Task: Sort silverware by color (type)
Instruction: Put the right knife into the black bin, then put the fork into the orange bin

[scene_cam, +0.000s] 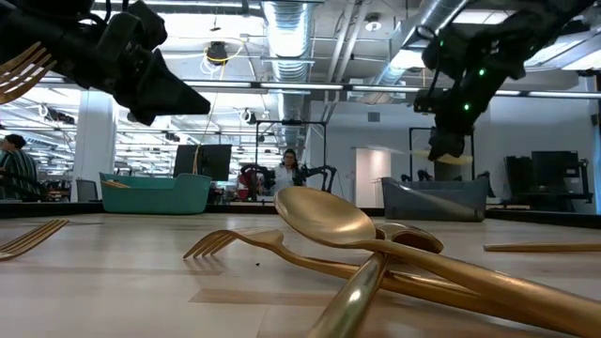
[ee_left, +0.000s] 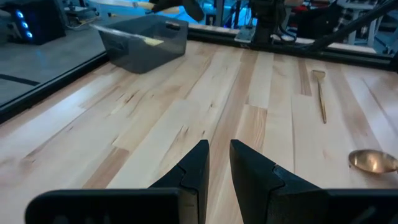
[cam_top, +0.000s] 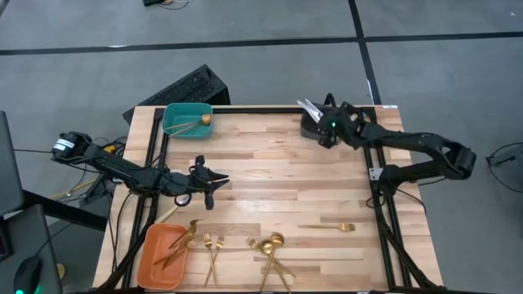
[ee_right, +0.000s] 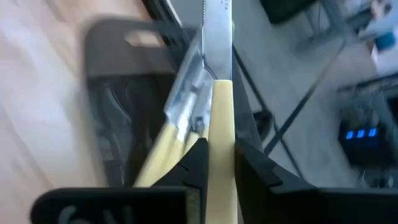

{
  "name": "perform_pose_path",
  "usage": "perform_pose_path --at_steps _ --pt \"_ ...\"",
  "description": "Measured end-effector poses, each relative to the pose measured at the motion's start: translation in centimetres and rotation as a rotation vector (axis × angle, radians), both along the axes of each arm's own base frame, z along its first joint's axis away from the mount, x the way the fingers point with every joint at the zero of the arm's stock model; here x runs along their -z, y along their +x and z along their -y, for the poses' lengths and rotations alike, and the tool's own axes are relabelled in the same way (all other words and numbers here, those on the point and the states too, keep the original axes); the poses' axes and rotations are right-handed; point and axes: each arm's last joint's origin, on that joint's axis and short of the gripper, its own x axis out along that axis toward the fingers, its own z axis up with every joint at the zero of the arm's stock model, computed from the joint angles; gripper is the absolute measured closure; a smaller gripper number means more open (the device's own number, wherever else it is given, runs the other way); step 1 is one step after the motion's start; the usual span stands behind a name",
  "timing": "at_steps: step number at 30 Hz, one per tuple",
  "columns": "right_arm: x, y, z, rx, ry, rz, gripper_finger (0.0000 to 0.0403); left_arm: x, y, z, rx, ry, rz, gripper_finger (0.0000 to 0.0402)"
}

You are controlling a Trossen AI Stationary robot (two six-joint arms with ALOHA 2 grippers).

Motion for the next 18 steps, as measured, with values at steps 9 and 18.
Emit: perform_pose_path --at_steps 9,18 --pt "-0.1 -0.9 -0.8 0.248 -0.073 0.035 0.0137 0.3 -0.1 -0.1 -0.032 0.029 -0.030 0.0350" --pt "-3.3 -1.0 -4.9 0.240 -0.305 0.081 0.0101 0.3 -0.1 -0.7 -0.072 0.054 -0.035 0.0350"
